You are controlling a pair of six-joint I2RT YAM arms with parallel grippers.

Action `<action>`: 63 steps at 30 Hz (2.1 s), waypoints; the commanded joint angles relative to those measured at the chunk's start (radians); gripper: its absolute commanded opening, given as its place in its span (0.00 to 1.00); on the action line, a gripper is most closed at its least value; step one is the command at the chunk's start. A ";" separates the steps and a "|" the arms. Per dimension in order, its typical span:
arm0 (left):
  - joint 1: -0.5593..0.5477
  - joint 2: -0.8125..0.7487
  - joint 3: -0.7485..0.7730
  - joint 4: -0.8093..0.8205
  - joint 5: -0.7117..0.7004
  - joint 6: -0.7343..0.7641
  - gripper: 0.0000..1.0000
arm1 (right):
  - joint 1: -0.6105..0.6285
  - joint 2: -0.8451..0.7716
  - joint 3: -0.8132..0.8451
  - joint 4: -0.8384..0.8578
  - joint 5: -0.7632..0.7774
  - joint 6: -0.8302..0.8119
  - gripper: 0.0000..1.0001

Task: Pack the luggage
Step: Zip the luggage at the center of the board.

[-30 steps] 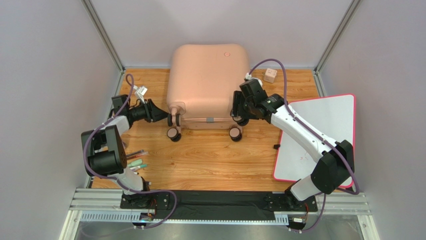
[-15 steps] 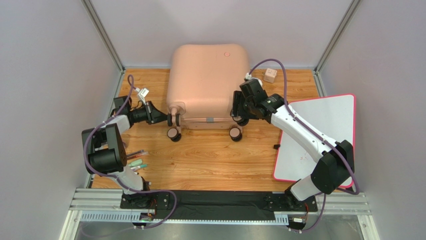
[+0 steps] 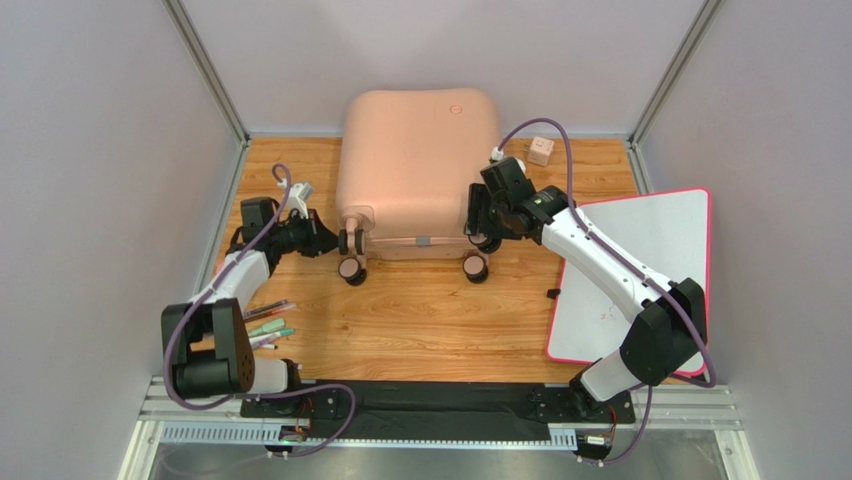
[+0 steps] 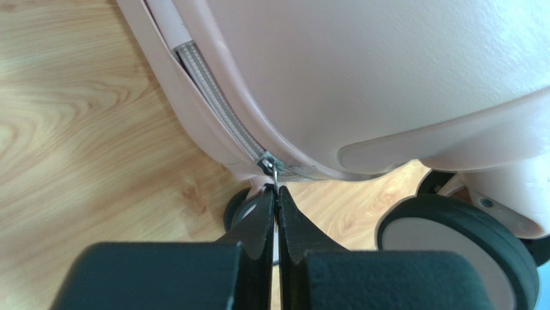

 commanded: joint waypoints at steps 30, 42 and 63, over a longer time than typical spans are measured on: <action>-0.404 -0.528 -0.370 0.138 -0.580 -0.274 0.00 | 0.024 -0.036 0.014 0.154 0.051 0.110 0.00; -0.512 -0.642 -0.490 0.289 -0.655 -0.410 0.00 | 0.078 -0.001 0.027 0.171 0.059 0.143 0.00; -0.685 -0.661 -0.645 0.577 -0.859 -0.624 0.00 | 0.135 0.066 0.041 0.211 -0.019 0.156 0.00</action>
